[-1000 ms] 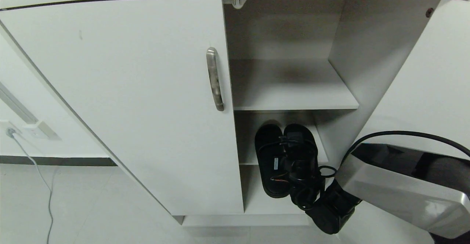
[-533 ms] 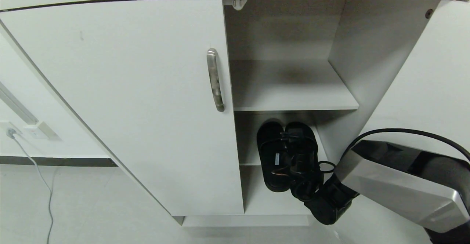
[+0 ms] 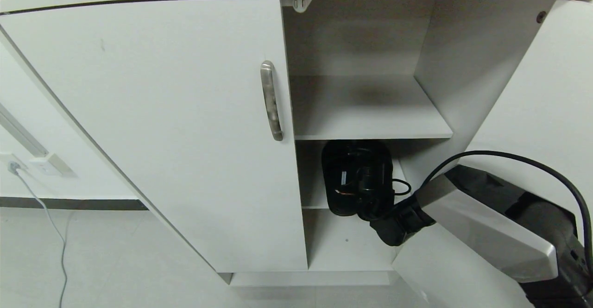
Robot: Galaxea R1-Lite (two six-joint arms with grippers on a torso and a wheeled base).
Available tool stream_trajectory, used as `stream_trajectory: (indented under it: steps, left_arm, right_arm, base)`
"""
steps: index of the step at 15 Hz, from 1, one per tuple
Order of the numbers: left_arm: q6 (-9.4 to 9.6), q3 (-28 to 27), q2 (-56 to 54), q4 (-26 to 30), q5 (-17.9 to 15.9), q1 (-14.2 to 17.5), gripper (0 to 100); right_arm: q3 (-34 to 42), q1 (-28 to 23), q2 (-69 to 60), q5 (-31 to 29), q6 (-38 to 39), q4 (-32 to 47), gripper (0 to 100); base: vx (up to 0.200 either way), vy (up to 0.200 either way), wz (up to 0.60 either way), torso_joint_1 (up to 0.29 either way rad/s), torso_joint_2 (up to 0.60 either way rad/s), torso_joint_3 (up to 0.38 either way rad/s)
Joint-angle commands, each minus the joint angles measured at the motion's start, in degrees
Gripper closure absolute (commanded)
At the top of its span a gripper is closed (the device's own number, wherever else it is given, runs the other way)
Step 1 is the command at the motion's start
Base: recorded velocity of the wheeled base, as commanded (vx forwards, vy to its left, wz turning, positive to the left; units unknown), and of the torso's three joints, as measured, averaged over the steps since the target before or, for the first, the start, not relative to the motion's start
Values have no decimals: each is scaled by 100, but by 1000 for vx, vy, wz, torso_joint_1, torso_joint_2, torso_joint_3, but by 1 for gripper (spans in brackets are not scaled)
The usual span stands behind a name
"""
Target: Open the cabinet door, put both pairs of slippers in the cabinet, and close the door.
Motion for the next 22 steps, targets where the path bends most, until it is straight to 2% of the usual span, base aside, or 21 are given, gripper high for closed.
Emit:
stream_trajectory:
  steps: [1, 5, 10, 11, 14, 19, 22]
  left_arm:
    - [-4, 0, 9, -1, 4, 1, 100]
    - [-4, 0, 9, -1, 4, 1, 100]
    - [-4, 0, 9, -1, 4, 1, 100]
    - [-4, 0, 9, -1, 4, 1, 100]
    - [-4, 0, 9, -1, 4, 1, 100]
    - [-4, 0, 9, -1, 4, 1, 100]
    - [-4, 0, 9, -1, 4, 1, 100]
  right_arm:
    - [-390, -44, 161, 48, 0, 163, 100]
    - [-891, -167, 266, 83, 0, 523, 100]
    - [-935, -167, 345, 83, 9, 585, 100]
    - [-970, -167, 363, 83, 9, 585, 0]
    - [-838, -167, 345, 74, 9, 550, 0]
    - [234, -44, -226, 83, 9, 110, 0]
    - [1245, 176, -841, 57, 0, -435, 0]
  base:
    - [0, 0, 0, 0, 0, 0]
    - [0, 0, 0, 0, 0, 0]
    - [0, 0, 0, 0, 0, 0]
    - [0, 0, 0, 0, 0, 0]
    - [0, 0, 0, 0, 0, 0]
    - [0, 0, 0, 0, 0, 0]
    - [0, 0, 0, 0, 0, 0]
